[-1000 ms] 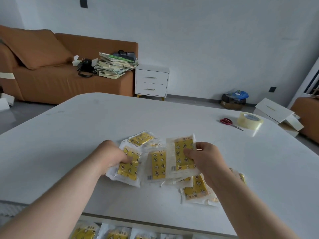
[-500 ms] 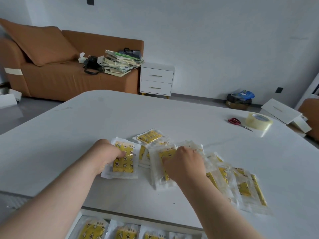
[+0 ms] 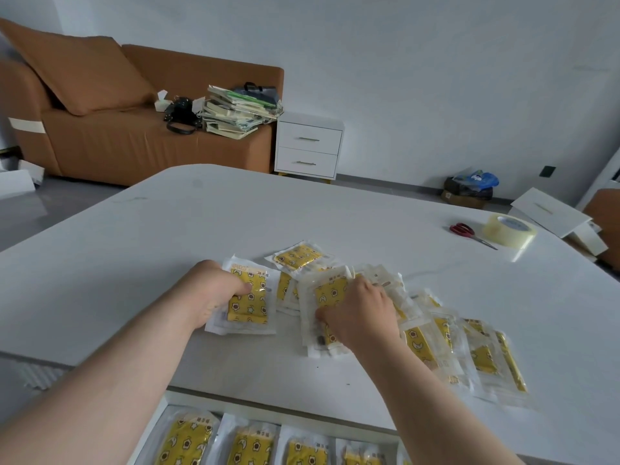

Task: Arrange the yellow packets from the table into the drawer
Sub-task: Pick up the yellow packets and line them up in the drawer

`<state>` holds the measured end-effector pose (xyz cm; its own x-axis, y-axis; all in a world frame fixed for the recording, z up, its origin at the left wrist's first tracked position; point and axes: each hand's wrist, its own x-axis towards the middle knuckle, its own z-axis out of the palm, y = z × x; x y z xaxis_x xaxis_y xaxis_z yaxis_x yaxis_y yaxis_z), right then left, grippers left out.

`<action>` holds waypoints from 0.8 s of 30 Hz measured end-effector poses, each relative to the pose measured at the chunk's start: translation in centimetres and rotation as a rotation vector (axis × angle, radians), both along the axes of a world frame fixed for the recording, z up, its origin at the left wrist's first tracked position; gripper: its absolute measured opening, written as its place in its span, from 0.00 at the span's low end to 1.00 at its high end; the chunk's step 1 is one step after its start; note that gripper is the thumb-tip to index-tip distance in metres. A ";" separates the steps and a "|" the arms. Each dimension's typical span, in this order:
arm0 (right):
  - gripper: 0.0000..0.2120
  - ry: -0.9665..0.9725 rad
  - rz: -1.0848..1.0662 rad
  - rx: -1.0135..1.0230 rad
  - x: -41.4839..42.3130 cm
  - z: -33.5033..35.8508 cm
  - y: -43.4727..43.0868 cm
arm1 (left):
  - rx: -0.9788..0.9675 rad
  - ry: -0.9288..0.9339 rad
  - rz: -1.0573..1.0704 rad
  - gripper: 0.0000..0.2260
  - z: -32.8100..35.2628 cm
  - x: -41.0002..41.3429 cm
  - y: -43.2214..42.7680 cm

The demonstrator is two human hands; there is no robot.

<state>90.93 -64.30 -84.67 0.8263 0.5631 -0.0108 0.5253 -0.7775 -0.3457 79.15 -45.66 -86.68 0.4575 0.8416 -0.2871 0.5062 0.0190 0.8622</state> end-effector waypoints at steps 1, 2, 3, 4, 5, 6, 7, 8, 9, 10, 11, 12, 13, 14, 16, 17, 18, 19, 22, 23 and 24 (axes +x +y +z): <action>0.26 -0.005 -0.005 0.016 0.0 -0.1 -0.1 | -0.007 -0.001 -0.003 0.12 0.2 -0.1 -0.1; 0.26 -0.025 -0.008 0.028 -0.1 -0.2 -0.2 | -0.020 0.000 -0.007 0.12 0.3 -0.2 -0.2; 0.26 -0.065 -0.002 0.032 -0.1 -0.3 -0.3 | -0.040 0.000 -0.022 0.13 0.5 -0.2 -0.3; 0.26 -0.120 0.013 0.034 -0.3 -0.2 -0.5 | -0.059 0.002 -0.042 0.13 0.6 -0.3 -0.3; 0.25 -0.166 0.033 0.045 -0.2 -0.2 -0.6 | -0.066 0.004 -0.060 0.14 0.7 -0.4 -0.4; 0.24 -0.185 0.054 0.066 -0.3 -0.1 -0.7 | -0.066 0.007 -0.070 0.14 0.7 -0.5 -0.4; 0.22 -0.163 0.070 0.109 -0.2 -0.1 -0.8 | -0.067 0.003 -0.077 0.15 0.7 -0.5 -0.3; 0.20 -0.104 0.079 0.184 -0.1 0.1 -1.0 | -0.072 -0.005 -0.078 0.15 0.7 -0.5 -0.3; 0.18 -0.026 0.074 0.258 0.0 0.2 -1.1 | -0.082 -0.012 -0.074 0.14 0.7 -0.5 -0.3; 0.16 0.051 0.065 0.333 0.2 0.3 -1.2 | -0.094 -0.026 -0.070 0.13 0.6 -0.5 -0.3; 0.15 0.112 0.057 0.398 0.4 0.4 -1.4 | -0.104 -0.045 -0.070 0.12 0.6 -0.6 -0.2; 0.14 0.163 0.053 0.455 0.6 0.5 -1.6 | -0.107 -0.060 -0.068 0.11 0.7 -0.7 -0.1; 0.13 0.231 0.038 0.499 1.0 0.6 -1.8 | -0.113 -0.082 -0.065 0.11 0.8 -0.8 0.1; 0.12 0.316 0.012 0.553 1.3 0.7 -2.0 | -0.126 -0.102 -0.063 0.11 0.9 -1.0 0.3; 0.08 0.551 -0.071 0.690 1.8 0.9 -2.6 | -0.188 -0.166 -0.077 0.11 1.6 -1.6 0.4; 0.05 0.661 -0.115 0.751 2.1 1.0 -3.0 | -0.228 -0.212 -0.091 0.10 2.1 -2.0 0.3; 0.01 0.765 -0.147 0.802 2.1 1.3 -3.4 | -0.262 -0.264 -0.108 0.09 2.7 -2.5 0.1; 0.03 0.857 -0.155 0.830 2.1 1.6 -4.0 | -0.288 -0.308 -0.136 0.08 3.4 -3.2 -0.1; 0.08 0.995 -0.026 0.821 1.7 2.9 -5.8 | -0.283 -0.376 -0.258 0.08 5.3 -5.9 -0.5; 0.11 1.018 0.040 0.811 1.5 3.3 -6.4 | -0.284 -0.364 -0.322 0.18 5.6 -7.0 -0.3; 0.14 1.041 0.099 0.791 1.1 3.8 -7.0 | -0.292 -0.318 -0.386 0.30 5.8 -8.0 -0.1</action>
<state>92.01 -71.29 -80.90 0.5865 0.7687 -0.2553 -0.2203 -0.1520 -0.9635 71.11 -45.74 -80.91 0.8176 0.5029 -0.2802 0.2401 0.1445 0.9599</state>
